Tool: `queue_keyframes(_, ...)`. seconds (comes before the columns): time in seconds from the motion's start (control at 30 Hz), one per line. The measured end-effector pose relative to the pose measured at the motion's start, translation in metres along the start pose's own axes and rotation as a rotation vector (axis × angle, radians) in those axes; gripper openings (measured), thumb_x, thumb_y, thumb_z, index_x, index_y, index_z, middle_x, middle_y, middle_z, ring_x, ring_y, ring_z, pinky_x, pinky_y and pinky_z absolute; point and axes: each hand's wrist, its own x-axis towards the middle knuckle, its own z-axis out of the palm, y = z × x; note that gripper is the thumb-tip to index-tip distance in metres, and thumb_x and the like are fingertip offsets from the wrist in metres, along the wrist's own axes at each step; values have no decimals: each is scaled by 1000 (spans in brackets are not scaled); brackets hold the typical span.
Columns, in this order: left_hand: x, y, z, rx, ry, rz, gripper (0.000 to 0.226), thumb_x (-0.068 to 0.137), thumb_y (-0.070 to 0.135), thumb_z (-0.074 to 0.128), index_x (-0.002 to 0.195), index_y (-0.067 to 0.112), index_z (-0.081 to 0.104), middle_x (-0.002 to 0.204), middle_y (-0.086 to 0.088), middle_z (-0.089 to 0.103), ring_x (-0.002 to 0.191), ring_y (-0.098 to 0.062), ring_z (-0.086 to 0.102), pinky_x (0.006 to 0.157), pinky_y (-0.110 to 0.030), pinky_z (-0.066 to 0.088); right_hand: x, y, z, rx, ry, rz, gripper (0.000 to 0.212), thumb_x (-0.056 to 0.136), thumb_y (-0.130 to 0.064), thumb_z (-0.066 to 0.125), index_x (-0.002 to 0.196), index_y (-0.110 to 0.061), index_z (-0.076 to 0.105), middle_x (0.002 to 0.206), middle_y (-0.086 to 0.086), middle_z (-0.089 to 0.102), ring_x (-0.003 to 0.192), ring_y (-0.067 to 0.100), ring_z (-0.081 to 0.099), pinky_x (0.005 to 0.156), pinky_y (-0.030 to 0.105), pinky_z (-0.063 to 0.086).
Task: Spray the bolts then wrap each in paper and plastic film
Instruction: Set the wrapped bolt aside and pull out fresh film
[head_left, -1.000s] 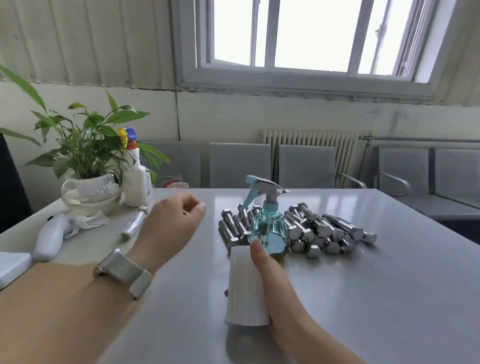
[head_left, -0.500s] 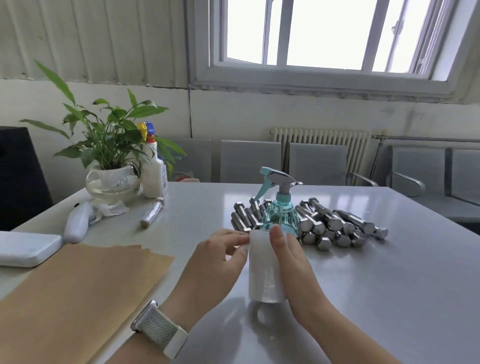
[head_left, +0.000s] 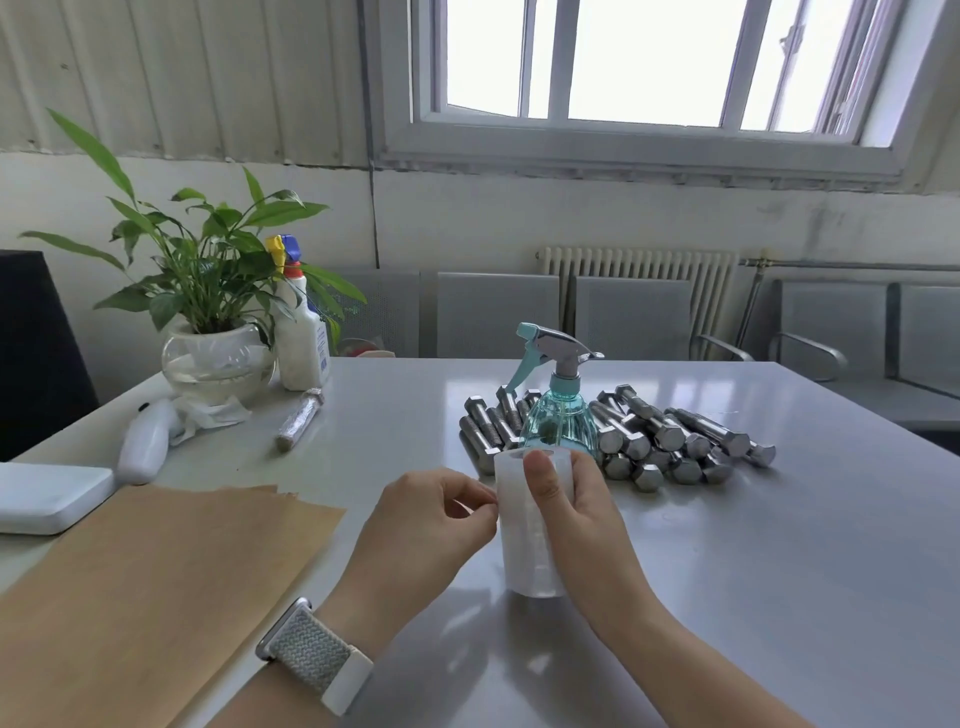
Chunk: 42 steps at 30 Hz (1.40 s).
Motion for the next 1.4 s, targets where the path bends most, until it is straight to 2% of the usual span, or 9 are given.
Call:
queue_keyframes(0.2, -1, -4, 0, 64, -45, -35, 16, 71, 46, 62, 79, 40, 74, 62, 23, 64, 54, 2, 55, 57, -26, 45, -1, -3, -1, 21, -2, -4, 51, 64, -87, 55, 91, -45, 60, 88, -6, 69, 84, 19, 69, 74, 44, 58)
queue_keyframes(0.33, -5, 3, 2, 47, -74, -9, 24, 69, 43, 56, 81, 39, 76, 83, 28, 70, 76, 1, 65, 77, -34, 55, -1, -2, 0, 22, -1, -14, 52, 62, -89, 56, 90, -45, 59, 88, -7, 69, 82, 14, 69, 71, 36, 58)
queue_keyframes(0.47, -6, 2, 4, 48, -34, -20, 26, 63, 50, 56, 75, 36, 75, 77, 23, 71, 76, 0, 67, 77, -37, 56, -1, -2, -2, 26, 13, -11, 51, 61, -87, 60, 92, -47, 58, 90, -11, 70, 82, 10, 69, 66, 28, 56)
queue_keyframes(0.63, -4, 2, 3, 7, 12, 43, 33, 72, 68, 63, 95, 46, 67, 93, 32, 66, 75, 5, 64, 67, -19, 51, -1, -2, -2, 60, 1, 3, 60, 63, -79, 66, 105, -38, 57, 96, -8, 71, 89, 13, 70, 75, 36, 59)
queue_keyframes(0.83, -2, 2, 6, -84, 74, 144, 28, 78, 40, 78, 105, 42, 72, 110, 24, 63, 91, 2, 65, 65, -10, 48, -1, -7, -4, 114, -82, 64, 60, 58, -66, 77, 103, -26, 69, 93, 0, 74, 82, 13, 71, 62, 21, 53)
queue_keyframes(0.93, 0, 1, 6, -133, 104, 116, 30, 72, 42, 82, 99, 32, 76, 104, 23, 65, 88, 0, 66, 65, -9, 47, -1, -7, -5, 118, -87, 82, 62, 58, -64, 79, 102, -22, 71, 95, 4, 74, 86, 20, 71, 66, 26, 55)
queue_keyframes(1.13, 2, 3, -1, -403, 43, 68, 29, 62, 39, 83, 90, 38, 76, 89, 11, 76, 85, -7, 71, 71, -15, 53, 1, -8, -4, 134, -99, 103, 67, 67, -66, 73, 111, -16, 68, 109, 12, 72, 106, 34, 66, 96, 58, 50)
queue_keyframes(1.27, 0, 4, 2, -379, 92, 99, 27, 62, 39, 82, 89, 40, 76, 93, 15, 75, 84, -6, 71, 74, -20, 56, 1, -9, -5, 127, -103, 110, 58, 71, -61, 71, 111, -18, 69, 107, 8, 73, 103, 30, 68, 93, 52, 52)
queue_keyframes(1.4, 0, 3, 5, -396, 156, 105, 24, 62, 38, 83, 85, 36, 75, 85, 11, 75, 82, -5, 72, 71, -15, 54, 2, -7, -5, 115, -73, 123, 47, 72, -57, 71, 103, -21, 70, 99, 6, 73, 95, 27, 69, 75, 36, 55)
